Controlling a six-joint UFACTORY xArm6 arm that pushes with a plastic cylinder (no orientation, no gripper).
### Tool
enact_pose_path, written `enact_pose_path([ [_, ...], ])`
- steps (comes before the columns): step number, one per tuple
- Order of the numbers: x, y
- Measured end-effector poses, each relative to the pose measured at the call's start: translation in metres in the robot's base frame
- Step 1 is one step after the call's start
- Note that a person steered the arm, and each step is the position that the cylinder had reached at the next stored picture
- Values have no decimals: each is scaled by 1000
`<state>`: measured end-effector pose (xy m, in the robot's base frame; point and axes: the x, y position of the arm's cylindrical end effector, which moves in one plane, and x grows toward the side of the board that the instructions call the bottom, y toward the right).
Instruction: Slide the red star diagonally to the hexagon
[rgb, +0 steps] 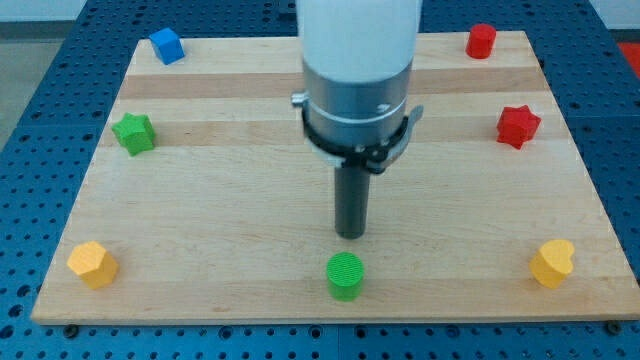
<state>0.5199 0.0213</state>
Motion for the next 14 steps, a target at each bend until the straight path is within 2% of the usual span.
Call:
enact_pose_path([
  [1, -35, -15],
  [2, -70, -55],
  [4, -175, -67],
  [5, -203, -64],
  [6, -207, -25],
  [7, -207, 50],
  [9, -216, 250],
  [10, -216, 278],
  [11, -212, 276],
  [13, -203, 223],
  [14, -183, 206],
])
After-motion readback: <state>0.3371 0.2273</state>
